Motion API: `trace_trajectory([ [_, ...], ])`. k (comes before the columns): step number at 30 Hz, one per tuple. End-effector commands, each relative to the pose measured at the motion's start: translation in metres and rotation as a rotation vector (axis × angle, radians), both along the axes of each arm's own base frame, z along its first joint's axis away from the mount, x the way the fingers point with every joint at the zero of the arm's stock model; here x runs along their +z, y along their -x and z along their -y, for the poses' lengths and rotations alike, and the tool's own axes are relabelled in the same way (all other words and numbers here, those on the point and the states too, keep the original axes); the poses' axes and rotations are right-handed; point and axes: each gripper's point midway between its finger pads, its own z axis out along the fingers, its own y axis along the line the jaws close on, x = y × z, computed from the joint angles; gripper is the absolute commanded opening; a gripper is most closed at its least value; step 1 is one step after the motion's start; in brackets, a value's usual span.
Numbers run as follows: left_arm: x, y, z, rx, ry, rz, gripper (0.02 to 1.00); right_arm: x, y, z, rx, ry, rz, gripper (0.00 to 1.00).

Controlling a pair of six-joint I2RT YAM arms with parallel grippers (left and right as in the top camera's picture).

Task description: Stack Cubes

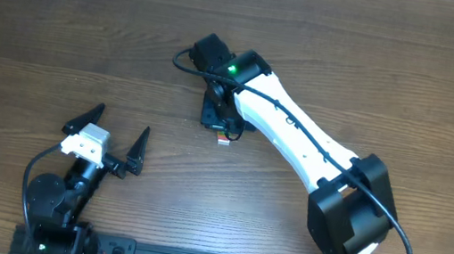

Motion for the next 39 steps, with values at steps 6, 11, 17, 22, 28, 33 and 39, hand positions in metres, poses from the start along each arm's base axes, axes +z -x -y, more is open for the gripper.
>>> trace_trajectory([
  [6, -0.001, 0.001, 0.002, -0.012, -0.004, 0.001, 1.000, -0.001, -0.005, -0.003, -0.014, -0.010, 0.007, 0.012],
  [11, -0.001, 0.001, 0.002, -0.012, -0.004, 0.001, 0.998, -0.001, -0.007, -0.004, -0.014, -0.016, 0.013, 0.012],
  [17, -0.001, 0.001, 0.002, -0.012, -0.004, 0.001, 0.998, -0.001, -0.007, -0.004, -0.014, -0.015, 0.014, 0.009],
  [22, -0.001, 0.001, 0.002, -0.012, -0.004, 0.001, 1.000, -0.001, -0.007, -0.004, -0.014, -0.015, 0.014, 0.012],
  [28, -0.001, 0.001, 0.002, -0.012, -0.004, 0.001, 1.000, -0.007, -0.007, -0.004, -0.015, -0.005, 0.001, 0.016],
  [33, -0.001, 0.001, 0.002, -0.012, -0.004, 0.001, 1.000, -0.011, -0.007, -0.004, -0.016, 0.000, -0.004, 0.042],
  [39, -0.001, 0.001, 0.002, -0.012, -0.004, 0.001, 0.998, -0.011, -0.008, -0.003, -0.018, 0.000, -0.005, 0.191],
])
